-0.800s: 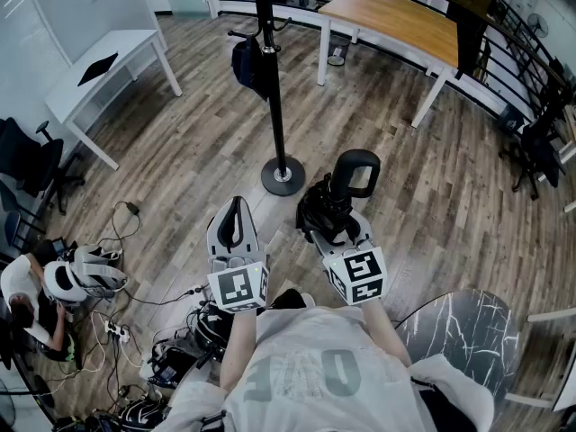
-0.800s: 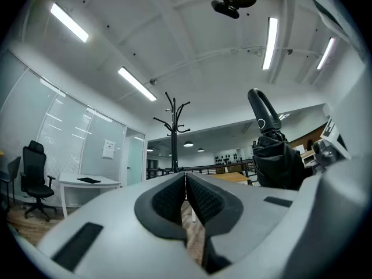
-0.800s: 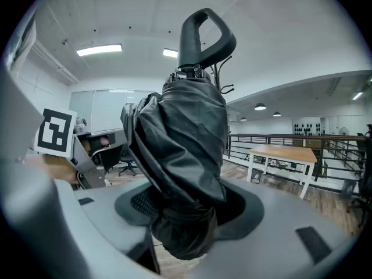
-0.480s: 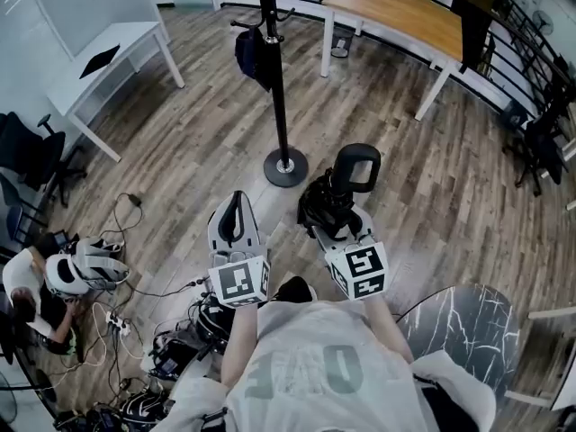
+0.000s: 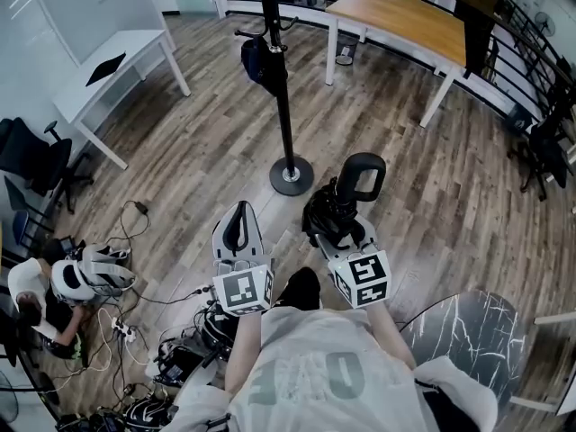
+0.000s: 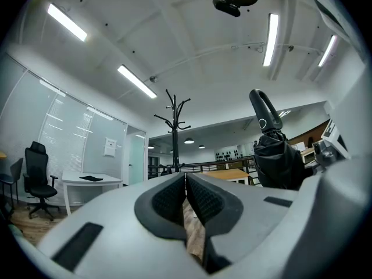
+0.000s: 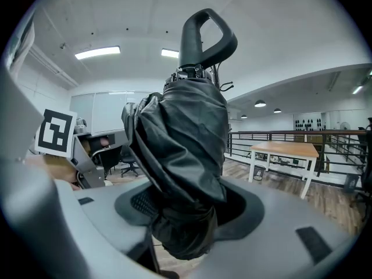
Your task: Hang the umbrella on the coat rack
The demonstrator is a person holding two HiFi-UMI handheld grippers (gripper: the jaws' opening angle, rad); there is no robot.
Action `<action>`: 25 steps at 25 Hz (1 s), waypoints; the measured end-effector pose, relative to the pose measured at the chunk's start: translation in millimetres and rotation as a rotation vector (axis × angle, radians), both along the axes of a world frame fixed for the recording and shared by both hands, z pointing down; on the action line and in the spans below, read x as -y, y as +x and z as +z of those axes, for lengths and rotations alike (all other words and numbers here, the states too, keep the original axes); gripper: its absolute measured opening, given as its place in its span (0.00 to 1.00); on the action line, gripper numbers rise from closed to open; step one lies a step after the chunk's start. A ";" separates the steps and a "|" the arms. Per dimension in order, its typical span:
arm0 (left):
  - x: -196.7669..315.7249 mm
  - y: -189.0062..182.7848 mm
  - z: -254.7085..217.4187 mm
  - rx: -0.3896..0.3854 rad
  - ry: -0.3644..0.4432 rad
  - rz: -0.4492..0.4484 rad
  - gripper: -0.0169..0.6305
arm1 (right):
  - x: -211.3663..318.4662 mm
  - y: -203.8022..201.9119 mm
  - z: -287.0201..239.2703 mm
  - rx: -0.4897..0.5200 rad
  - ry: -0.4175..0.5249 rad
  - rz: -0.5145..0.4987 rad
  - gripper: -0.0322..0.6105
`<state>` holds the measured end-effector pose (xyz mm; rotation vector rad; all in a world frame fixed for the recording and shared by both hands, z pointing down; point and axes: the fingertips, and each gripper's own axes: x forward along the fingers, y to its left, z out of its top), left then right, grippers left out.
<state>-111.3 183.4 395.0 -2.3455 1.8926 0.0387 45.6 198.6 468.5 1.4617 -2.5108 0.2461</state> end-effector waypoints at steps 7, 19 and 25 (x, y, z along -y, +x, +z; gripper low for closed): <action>14.5 -0.3 7.7 -0.006 -0.007 -0.015 0.07 | 11.0 0.1 9.0 0.029 -0.021 -0.024 0.47; 117.2 0.2 2.1 -0.010 0.004 0.012 0.07 | 99.6 -6.6 -3.9 -0.007 0.028 -0.054 0.47; 199.3 0.1 -17.4 0.002 0.014 0.044 0.07 | 174.1 -15.0 -21.8 0.027 0.034 -0.052 0.47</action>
